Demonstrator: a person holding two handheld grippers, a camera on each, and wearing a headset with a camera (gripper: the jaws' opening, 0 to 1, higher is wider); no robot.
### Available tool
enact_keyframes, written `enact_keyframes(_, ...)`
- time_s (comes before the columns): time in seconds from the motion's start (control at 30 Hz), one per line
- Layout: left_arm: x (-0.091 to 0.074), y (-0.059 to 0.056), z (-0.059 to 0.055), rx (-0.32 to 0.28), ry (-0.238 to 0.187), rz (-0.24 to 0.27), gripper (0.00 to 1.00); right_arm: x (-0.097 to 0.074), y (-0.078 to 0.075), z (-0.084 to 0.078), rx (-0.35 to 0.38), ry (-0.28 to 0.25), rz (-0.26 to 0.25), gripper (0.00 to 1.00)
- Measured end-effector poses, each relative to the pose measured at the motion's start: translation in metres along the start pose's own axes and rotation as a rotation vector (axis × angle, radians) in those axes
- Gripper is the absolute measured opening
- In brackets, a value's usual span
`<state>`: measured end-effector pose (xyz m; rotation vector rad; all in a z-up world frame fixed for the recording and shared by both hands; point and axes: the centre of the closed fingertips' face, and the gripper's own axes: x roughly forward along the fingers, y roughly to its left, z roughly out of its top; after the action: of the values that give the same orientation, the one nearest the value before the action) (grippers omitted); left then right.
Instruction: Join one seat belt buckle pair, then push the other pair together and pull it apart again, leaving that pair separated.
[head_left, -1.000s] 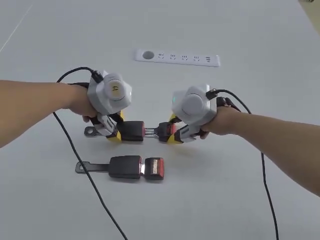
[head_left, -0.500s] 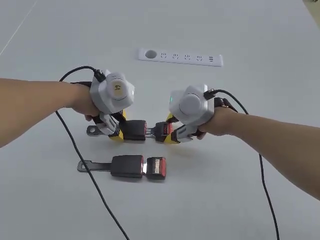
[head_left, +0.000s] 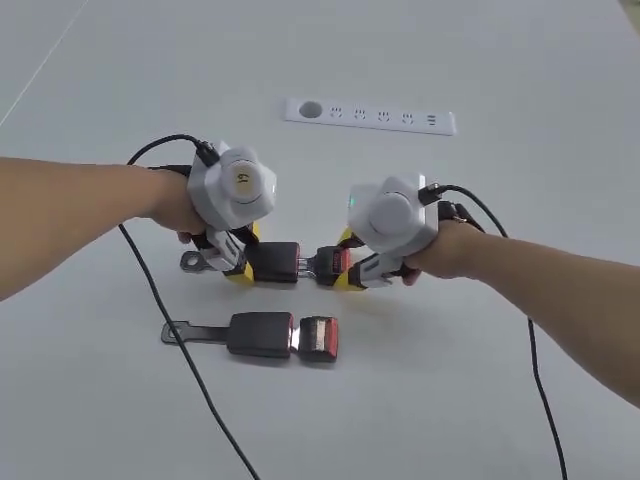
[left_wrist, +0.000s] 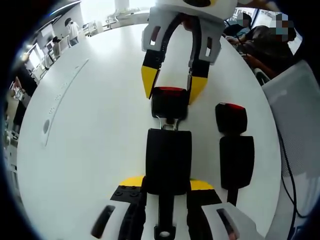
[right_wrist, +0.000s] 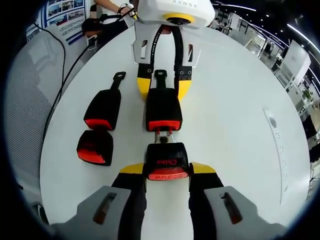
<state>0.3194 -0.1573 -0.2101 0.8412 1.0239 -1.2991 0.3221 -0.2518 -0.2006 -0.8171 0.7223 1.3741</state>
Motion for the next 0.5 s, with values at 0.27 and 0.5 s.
enact_keyframes(0.27,0.0001,-0.0015,0.0003,0.006,0.004,0.006,0.31,-0.0012,0.001,0.0007,-0.008,-0.005,-0.003,0.3)
enact_keyframes(0.5,0.0027,0.0021,-0.0026,0.001,-0.002,0.004,0.3,-0.0007,0.0004,0.0002,-0.001,-0.003,-0.003,0.29)
